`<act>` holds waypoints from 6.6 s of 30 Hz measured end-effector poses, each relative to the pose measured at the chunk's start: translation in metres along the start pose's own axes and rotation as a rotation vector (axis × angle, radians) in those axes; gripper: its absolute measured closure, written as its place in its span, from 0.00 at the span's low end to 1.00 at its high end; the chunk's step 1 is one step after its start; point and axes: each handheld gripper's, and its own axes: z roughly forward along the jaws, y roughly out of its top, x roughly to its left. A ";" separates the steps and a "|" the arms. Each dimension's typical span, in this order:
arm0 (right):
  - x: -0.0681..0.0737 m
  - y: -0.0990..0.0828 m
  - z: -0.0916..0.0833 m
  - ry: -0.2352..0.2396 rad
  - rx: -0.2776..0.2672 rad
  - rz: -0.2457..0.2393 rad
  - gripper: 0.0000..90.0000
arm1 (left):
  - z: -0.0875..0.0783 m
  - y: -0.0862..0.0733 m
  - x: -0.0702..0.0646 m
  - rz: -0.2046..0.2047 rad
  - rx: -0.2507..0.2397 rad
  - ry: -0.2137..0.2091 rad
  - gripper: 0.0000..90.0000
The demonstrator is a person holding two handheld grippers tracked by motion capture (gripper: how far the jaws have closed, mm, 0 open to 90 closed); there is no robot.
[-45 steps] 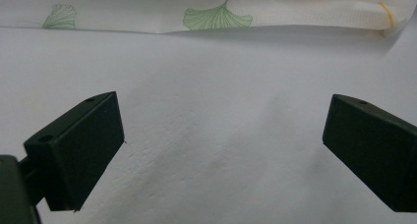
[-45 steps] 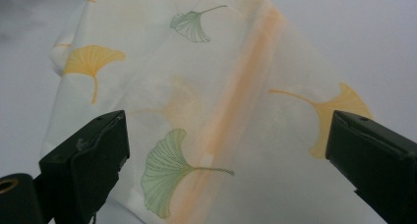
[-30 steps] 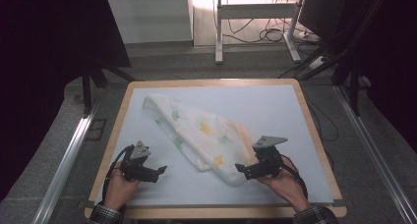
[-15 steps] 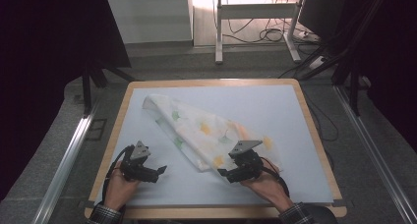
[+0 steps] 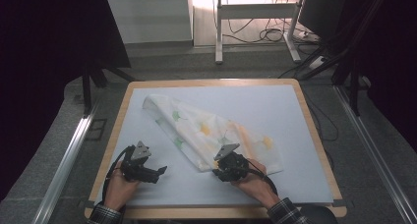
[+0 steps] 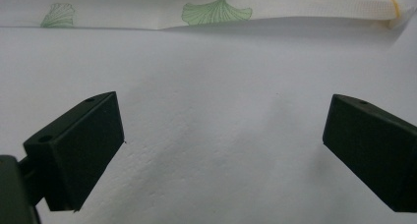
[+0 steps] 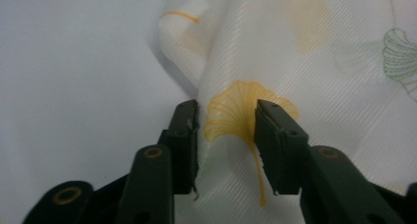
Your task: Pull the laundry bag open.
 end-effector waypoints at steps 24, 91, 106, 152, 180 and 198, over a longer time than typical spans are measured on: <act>-0.095 0.026 -0.082 -0.068 -0.077 0.196 0.98 | -0.001 0.000 0.000 0.006 0.003 0.008 0.02; -0.079 -0.032 -0.042 0.050 -0.056 0.177 0.53 | 0.001 0.004 -0.005 -0.011 0.014 0.001 0.01; -0.071 -0.037 -0.030 0.013 0.036 0.131 1.00 | 0.003 0.008 -0.010 -0.002 0.001 -0.020 0.00; -0.143 0.008 -0.083 -0.164 -0.103 0.222 0.99 | 0.009 0.011 -0.018 0.047 0.044 0.002 0.01; -0.242 -0.038 -0.078 -0.373 -0.060 0.452 0.61 | 0.019 0.025 -0.030 0.080 0.049 -0.032 0.05; -0.253 -0.100 -0.068 -0.388 -0.012 0.596 0.97 | 0.023 0.026 -0.034 0.097 0.067 -0.023 0.05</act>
